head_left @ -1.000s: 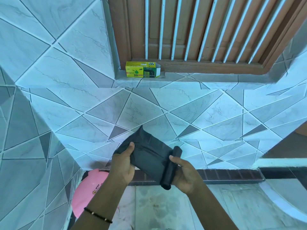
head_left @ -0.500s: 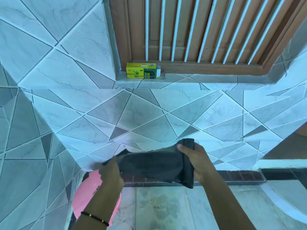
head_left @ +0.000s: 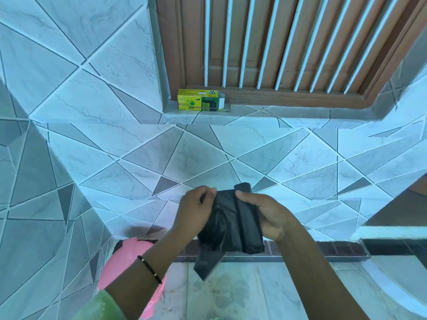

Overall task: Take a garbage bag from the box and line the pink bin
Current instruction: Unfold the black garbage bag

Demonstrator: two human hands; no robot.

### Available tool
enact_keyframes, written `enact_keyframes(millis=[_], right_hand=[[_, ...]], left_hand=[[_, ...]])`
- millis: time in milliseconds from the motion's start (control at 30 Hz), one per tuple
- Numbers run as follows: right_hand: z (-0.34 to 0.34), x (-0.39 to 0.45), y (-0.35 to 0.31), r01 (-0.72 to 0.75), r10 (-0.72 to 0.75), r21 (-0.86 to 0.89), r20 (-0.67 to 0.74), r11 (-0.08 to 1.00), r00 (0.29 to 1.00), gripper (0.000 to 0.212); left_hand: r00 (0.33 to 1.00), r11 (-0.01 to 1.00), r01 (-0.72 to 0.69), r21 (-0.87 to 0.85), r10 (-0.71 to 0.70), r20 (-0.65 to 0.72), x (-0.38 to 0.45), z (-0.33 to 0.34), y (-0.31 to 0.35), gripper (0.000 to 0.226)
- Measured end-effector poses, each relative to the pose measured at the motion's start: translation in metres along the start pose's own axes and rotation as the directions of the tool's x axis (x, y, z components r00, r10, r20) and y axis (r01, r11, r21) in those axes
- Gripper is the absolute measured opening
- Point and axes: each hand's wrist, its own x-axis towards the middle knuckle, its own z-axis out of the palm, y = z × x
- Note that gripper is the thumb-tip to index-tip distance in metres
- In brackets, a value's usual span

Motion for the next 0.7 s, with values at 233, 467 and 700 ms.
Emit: enact_keyframes(millis=[233, 467, 700], right_hand=[[-0.039, -0.015, -0.008, 0.072, -0.071, -0.021, 0.05, 0.997, 0.996, 0.081], [-0.046, -0.014, -0.015, 0.196, -0.194, -0.015, 0.068, 0.981, 0.979, 0.084], [-0.003, -0.002, -0.006, 0.173, -0.162, -0.044, 0.187, 0.984, 0.969, 0.065]], left_hand=[[0.976, 0.957, -0.213, 0.195, 0.199, 0.09, 0.016, -0.036, 0.002, 0.036], [0.976, 0.986, -0.14, 0.09, 0.123, 0.18, 0.023, -0.071, 0.005, 0.028], [0.936, 0.991, -0.132, -0.018, 0.13, 0.327, 0.017, -0.022, 0.026, 0.029]])
